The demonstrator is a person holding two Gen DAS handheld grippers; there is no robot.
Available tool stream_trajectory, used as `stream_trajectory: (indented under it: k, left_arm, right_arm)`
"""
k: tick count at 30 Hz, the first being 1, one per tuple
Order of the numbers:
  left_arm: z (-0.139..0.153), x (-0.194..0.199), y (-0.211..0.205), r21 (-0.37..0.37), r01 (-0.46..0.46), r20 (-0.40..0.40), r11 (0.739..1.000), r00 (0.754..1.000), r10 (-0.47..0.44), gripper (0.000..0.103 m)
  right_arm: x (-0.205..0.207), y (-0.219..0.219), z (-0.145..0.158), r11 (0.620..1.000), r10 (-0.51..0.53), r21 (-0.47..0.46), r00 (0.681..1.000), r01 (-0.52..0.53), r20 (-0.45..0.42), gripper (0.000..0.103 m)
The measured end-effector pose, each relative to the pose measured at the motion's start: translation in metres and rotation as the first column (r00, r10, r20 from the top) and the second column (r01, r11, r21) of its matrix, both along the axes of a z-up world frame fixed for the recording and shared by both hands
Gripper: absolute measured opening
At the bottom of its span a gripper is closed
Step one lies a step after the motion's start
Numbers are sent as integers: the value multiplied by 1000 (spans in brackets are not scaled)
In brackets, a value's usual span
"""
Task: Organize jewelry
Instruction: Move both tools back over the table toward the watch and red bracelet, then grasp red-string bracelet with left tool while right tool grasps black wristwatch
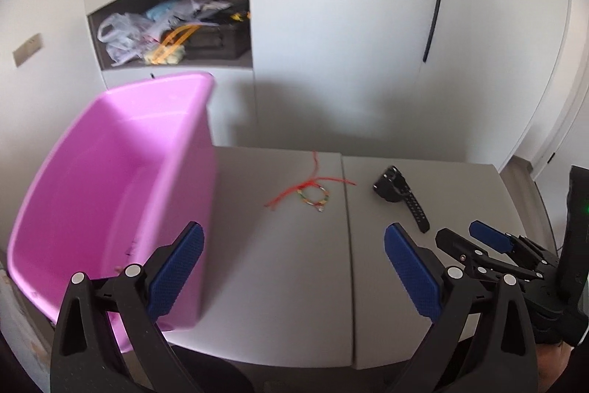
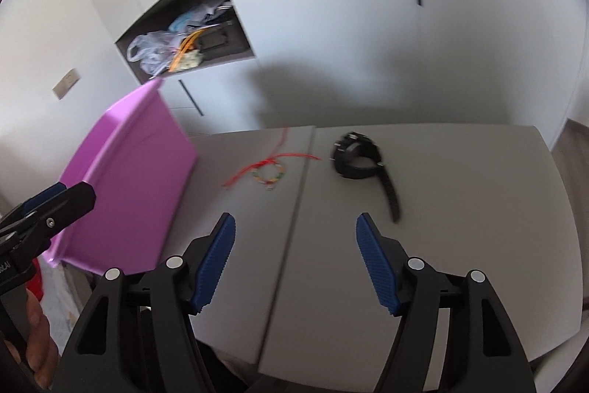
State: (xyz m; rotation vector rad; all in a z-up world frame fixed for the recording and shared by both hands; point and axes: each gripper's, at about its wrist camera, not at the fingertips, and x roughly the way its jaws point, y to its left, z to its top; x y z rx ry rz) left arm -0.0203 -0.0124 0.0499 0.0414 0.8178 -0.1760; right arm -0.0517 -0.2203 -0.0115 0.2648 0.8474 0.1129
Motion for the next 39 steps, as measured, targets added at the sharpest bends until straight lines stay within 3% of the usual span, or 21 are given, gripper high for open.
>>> stream_trajectory:
  k: [12, 21, 26, 31, 39]
  left_arm:
    - [-63, 55, -24, -6, -18, -70, 1000, 997, 17, 97]
    - [-114, 102, -34, 6, -57, -152, 998, 987, 57, 97]
    - [-134, 120, -38, -4, -67, -178, 998, 982, 65, 97]
    - [-151, 135, -40, -6, -81, -195, 997, 978, 78, 97]
    - [-164, 146, -43, -5, -93, -173, 996, 981, 91, 97]
  right_arm:
    - [39, -25, -40, 996, -39, -86, 999, 38, -16, 70]
    - [97, -25, -76, 997, -21, -76, 999, 17, -50, 70]
    - [122, -19, -89, 991, -9, -137, 999, 3, -47, 70]
    - [141, -21, -107, 991, -19, -136, 997, 8, -81, 70]
    - [157, -18, -119, 986, -10, -166, 996, -6, -94, 72]
